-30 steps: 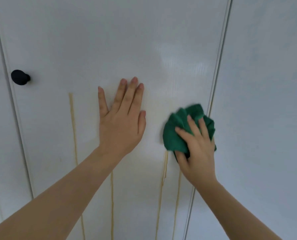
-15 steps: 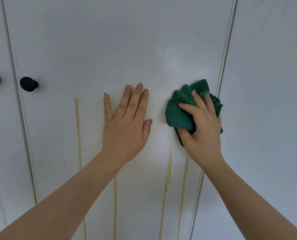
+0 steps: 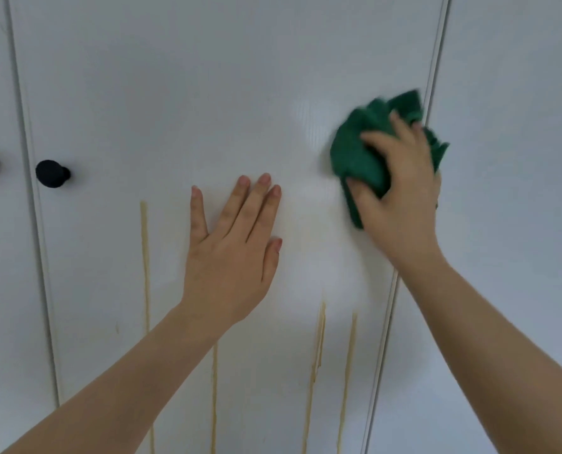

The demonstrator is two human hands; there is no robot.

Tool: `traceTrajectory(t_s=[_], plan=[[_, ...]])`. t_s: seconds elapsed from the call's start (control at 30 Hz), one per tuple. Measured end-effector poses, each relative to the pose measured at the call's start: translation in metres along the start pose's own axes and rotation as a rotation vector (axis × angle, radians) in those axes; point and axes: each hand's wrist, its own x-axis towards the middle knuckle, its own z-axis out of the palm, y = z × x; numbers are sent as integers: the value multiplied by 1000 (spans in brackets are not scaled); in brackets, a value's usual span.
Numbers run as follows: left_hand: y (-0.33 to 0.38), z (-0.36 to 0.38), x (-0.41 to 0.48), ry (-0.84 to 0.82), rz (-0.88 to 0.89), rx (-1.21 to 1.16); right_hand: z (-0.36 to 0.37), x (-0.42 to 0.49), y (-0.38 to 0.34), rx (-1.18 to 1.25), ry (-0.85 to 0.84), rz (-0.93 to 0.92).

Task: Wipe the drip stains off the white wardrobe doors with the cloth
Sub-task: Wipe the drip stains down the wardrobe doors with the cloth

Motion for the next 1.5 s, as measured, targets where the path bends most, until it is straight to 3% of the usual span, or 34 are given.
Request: traceTrajectory(t_s=[0.1,0.23,0.33,0.5,0.57,0.63,0.7,0.73,0.87,0.93,1.03,1.1,1.2,1.4,1.43,1.5], plan=[[-4,-1,0,2,22,5,12,-12,-8,0,103,83],[-7,-4,1,-5,38,-25,23,-75,-20,-94,-58,-146],[-8,-6,1,2,53,-16,6,-40,-9,-158,-101,-231],[-4,-7,3,14,24,-28,5,16,-13,-156,166,89],[-4,-6,2,7,19,-24,19,-13,-21,-218,140,-25],[-9,-5,0,6,49,-10,21,-44,-13,-271,39,-316],[-15,-6,2,16,98,22,8,-31,9,-319,34,-469],[-19,-7,4,25,119,38,3,-12,17,-333,77,-441],[-21,-8,7,82,136,2,3,44,8,-200,277,-1],[-21,-9,8,118,127,-31,17,24,-6,-212,218,-39],[-23,-14,8,176,104,-74,28,-15,-9,-223,104,-348],[-27,-18,7,202,86,-89,26,-8,-2,-228,127,-422],[-40,-25,5,255,43,-98,20,13,-4,-262,250,-369],[-91,-35,-3,396,-190,-131,31,35,-43,-154,352,85],[-101,-34,-6,410,-224,-139,40,27,-52,-178,372,79],[-119,-32,-12,415,-254,-145,61,2,-68,-236,358,-128]])
